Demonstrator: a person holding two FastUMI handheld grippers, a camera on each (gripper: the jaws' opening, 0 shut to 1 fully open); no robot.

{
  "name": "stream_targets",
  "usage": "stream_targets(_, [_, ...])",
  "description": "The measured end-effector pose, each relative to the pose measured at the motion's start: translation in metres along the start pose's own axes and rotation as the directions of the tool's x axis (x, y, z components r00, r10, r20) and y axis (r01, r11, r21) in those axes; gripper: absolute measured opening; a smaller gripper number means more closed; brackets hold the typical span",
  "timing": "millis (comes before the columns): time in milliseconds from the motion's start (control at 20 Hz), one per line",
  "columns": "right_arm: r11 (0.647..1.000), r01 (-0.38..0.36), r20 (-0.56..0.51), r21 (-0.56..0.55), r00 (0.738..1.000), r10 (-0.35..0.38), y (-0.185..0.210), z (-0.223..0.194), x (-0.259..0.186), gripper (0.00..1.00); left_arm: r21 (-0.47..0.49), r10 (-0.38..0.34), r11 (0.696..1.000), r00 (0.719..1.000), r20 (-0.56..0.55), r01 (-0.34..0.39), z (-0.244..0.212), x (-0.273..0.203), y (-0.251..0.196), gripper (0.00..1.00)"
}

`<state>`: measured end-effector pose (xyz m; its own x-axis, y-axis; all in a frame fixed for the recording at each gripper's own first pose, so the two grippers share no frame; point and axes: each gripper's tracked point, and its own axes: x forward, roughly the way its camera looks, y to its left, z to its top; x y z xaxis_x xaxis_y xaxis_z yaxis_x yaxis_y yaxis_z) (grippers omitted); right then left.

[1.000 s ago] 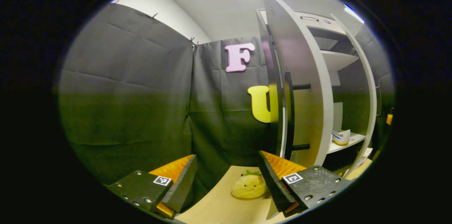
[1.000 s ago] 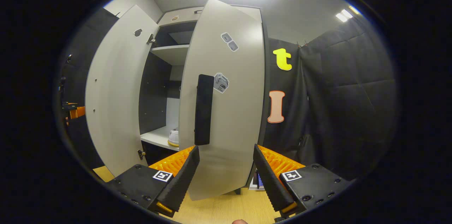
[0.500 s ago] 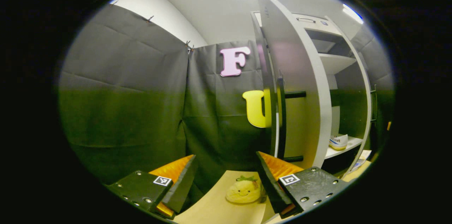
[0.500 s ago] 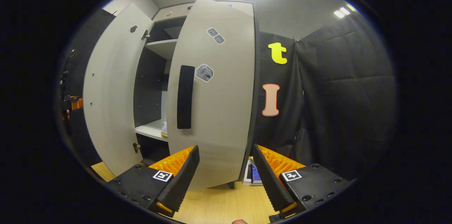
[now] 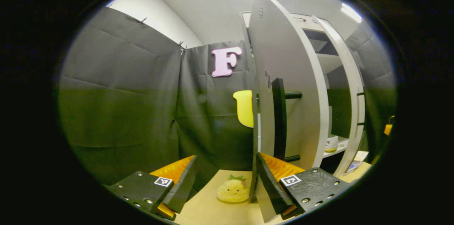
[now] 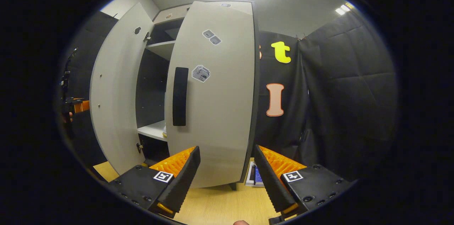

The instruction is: Grab one shoe with the right hand and put it into the shoe cabinet, grab the other shoe with the left hand and put it into the shoe cabinet; then close the right door with the right hand and the left door with the left hand.

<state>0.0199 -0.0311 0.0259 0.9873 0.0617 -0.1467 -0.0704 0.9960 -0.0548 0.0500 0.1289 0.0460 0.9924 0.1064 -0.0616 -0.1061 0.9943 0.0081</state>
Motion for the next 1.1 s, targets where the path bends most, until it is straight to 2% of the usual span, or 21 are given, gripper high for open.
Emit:
stream_targets(400, [0.999, 0.044, 0.000, 0.005, 0.999, -0.044, -0.041, -0.004, -0.015, 0.96, -0.026, -0.091, 0.995, 0.996, 0.004, 0.091, 0.004, 0.009, -0.076, 0.94])
stream_targets(450, [0.999, 0.052, -0.001, 0.005, 0.999, -0.052, -0.047, -0.005, -0.018, 0.94, -0.029, -0.101, 0.994, 0.995, 0.010, 0.102, 0.007, 0.010, -0.085, 0.94])
stream_targets(650, [0.997, 0.072, 0.006, 0.013, 0.997, -0.072, -0.070, -0.005, -0.030, 0.96, -0.042, -0.113, 0.993, 0.993, 0.023, 0.113, 0.011, 0.004, -0.110, 0.94])
stream_targets(850, [0.998, 0.057, 0.016, 0.039, 0.998, -0.057, -0.084, -0.006, -0.033, 0.94, -0.032, -0.113, 0.993, 0.993, 0.014, 0.114, 0.007, -0.011, -0.127, 0.94])
stream_targets(1100, [0.999, 0.012, 0.048, 0.053, 0.999, -0.015, -0.088, -0.007, -0.036, 0.96, 0.006, -0.107, 0.994, 0.994, 0.002, 0.107, 0.004, -0.052, -0.141, 0.94])
